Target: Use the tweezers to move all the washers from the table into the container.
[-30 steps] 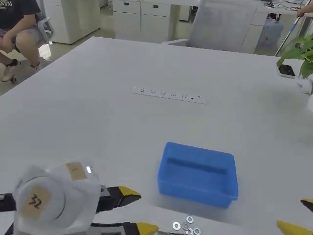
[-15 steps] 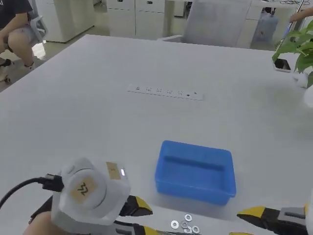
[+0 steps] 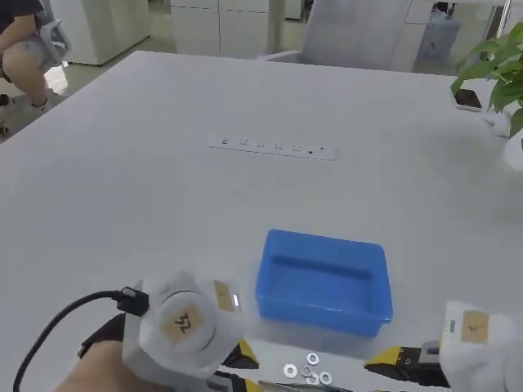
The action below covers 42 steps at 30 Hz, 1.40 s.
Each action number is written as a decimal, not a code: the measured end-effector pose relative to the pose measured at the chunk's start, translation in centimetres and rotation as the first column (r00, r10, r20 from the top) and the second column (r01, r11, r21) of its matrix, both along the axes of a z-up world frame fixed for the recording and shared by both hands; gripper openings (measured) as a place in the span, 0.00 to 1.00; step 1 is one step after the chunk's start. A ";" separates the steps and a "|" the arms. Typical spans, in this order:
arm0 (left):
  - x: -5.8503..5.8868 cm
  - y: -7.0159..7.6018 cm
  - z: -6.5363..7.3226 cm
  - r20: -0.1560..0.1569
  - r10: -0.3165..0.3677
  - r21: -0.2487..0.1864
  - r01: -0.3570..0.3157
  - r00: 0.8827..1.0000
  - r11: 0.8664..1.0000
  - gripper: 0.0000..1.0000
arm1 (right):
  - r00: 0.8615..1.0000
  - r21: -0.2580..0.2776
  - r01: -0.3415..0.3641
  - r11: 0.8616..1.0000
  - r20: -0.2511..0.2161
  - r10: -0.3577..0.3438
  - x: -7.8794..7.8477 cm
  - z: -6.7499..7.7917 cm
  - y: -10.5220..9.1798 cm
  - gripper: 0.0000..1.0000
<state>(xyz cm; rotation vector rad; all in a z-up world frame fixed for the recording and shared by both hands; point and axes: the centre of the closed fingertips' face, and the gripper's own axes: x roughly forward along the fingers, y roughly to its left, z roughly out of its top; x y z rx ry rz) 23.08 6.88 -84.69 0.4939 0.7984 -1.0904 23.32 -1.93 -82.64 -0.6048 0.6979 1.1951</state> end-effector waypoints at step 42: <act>-2.9 -1.7 5.2 0.170 -0.272 0.128 0.253 0.947 0.959 0.00 | 0.999 -0.005 -0.052 0.999 0.004 0.052 -1.8 -1.1 0.6 0.16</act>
